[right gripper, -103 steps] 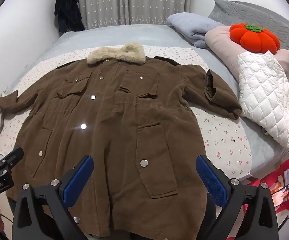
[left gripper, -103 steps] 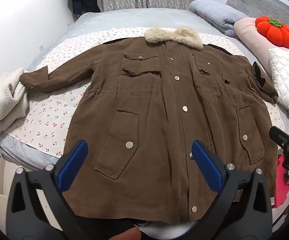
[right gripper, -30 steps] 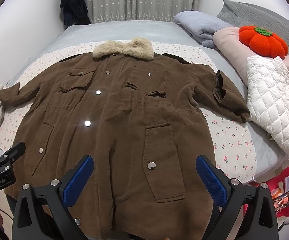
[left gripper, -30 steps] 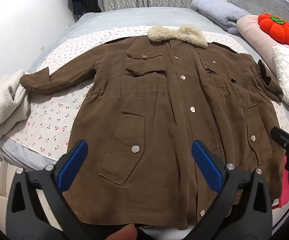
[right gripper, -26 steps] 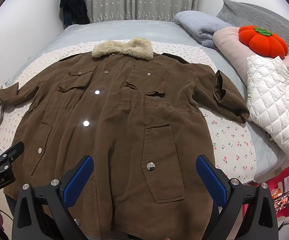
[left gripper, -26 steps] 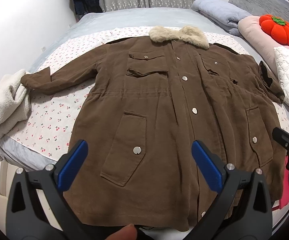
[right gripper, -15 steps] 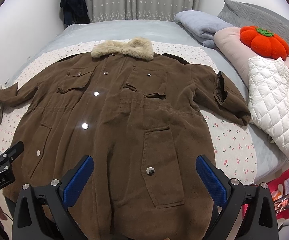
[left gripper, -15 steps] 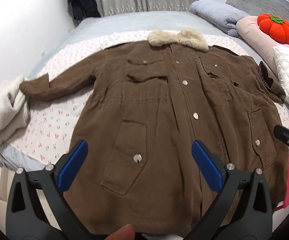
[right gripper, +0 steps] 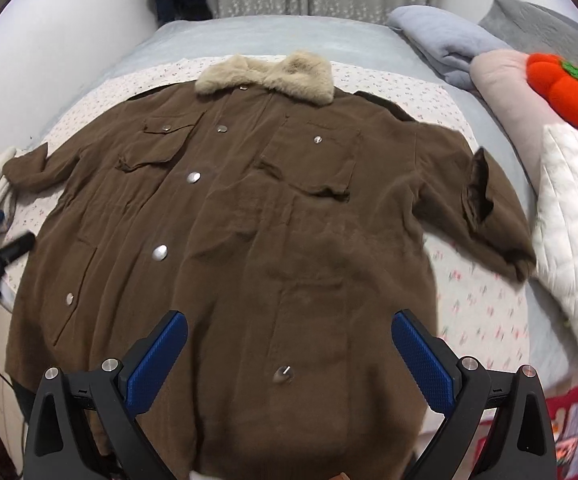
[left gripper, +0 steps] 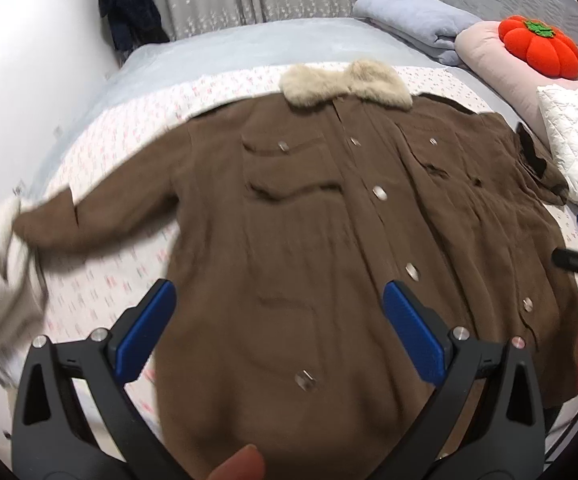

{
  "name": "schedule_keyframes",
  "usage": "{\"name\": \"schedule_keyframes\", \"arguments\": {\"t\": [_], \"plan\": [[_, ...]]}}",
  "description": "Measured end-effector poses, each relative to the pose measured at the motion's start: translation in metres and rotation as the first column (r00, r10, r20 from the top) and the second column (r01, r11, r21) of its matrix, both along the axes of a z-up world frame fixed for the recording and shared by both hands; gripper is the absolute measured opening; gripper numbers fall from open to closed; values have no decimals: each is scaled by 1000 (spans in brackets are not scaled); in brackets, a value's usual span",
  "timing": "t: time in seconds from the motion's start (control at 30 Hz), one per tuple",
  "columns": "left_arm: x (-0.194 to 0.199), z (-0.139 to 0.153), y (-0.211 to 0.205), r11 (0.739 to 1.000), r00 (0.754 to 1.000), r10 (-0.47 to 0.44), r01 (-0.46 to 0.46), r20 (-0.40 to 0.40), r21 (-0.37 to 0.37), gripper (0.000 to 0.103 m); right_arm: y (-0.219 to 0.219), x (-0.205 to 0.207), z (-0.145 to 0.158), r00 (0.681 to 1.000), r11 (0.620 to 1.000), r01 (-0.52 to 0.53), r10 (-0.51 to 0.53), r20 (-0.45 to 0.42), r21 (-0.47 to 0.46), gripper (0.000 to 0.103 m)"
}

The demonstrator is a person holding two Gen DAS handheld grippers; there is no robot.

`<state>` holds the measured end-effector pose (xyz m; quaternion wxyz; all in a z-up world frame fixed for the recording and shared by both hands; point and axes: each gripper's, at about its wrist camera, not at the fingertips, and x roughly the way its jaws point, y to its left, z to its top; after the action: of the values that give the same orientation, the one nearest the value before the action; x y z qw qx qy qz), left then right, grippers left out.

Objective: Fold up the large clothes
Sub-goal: 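Grasp the beige fur collar with both grippers and lift it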

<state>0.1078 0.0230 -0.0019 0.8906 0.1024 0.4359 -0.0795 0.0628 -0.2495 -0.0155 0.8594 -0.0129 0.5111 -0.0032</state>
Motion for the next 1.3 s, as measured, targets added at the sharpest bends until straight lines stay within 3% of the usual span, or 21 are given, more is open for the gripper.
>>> {"name": "schedule_keyframes", "arguments": {"t": [0.1,0.2,0.37,0.47,0.63,0.73,0.87,1.0,1.03,1.07,1.13,1.2,1.3], "plan": [[37,6,12,1000,1000,10,-10,-4,19,103,-17,27,5,1000,1000,6,-6,-2,-3,103],[78,8,19,1000,999,18,-19,-36,-8,103,-33,68,4,1000,1000,5,-5,-26,14,103],[172,6,13,997,996,9,-16,-86,-80,103,-41,143,0,999,1000,-21,22,-44,15,103],[231,1,-4,997,996,-4,-3,-90,-75,99,-39,190,2,999,999,-43,43,-26,24,99],[330,-28,-45,999,993,-48,45,-111,-27,94,-33,272,-4,998,997,-61,60,22,53,94],[381,-44,-68,998,991,-61,56,-118,-41,90,-29,322,-17,997,993,-78,76,24,86,83],[430,-64,-95,995,988,-99,95,-116,-39,90,-27,377,-39,999,995,-43,40,27,88,76],[464,-94,-126,992,976,-123,114,-180,-59,88,-21,417,-59,999,996,0,-3,32,85,76],[471,-103,-132,993,971,-118,109,-206,-55,80,-19,423,-61,999,998,3,-6,39,70,76],[475,-110,-136,993,966,-115,105,-233,-57,65,-15,429,-66,999,999,6,-8,46,34,76],[479,-120,-139,988,950,-123,92,-286,-121,46,-9,437,-74,999,1000,4,-3,46,-30,76],[475,-121,-138,987,952,-108,68,-286,-147,38,-7,439,-86,999,992,4,2,53,-123,75],[464,-116,-134,984,957,-113,70,-267,-163,27,-18,435,-103,1000,991,3,0,25,-131,73]]}}
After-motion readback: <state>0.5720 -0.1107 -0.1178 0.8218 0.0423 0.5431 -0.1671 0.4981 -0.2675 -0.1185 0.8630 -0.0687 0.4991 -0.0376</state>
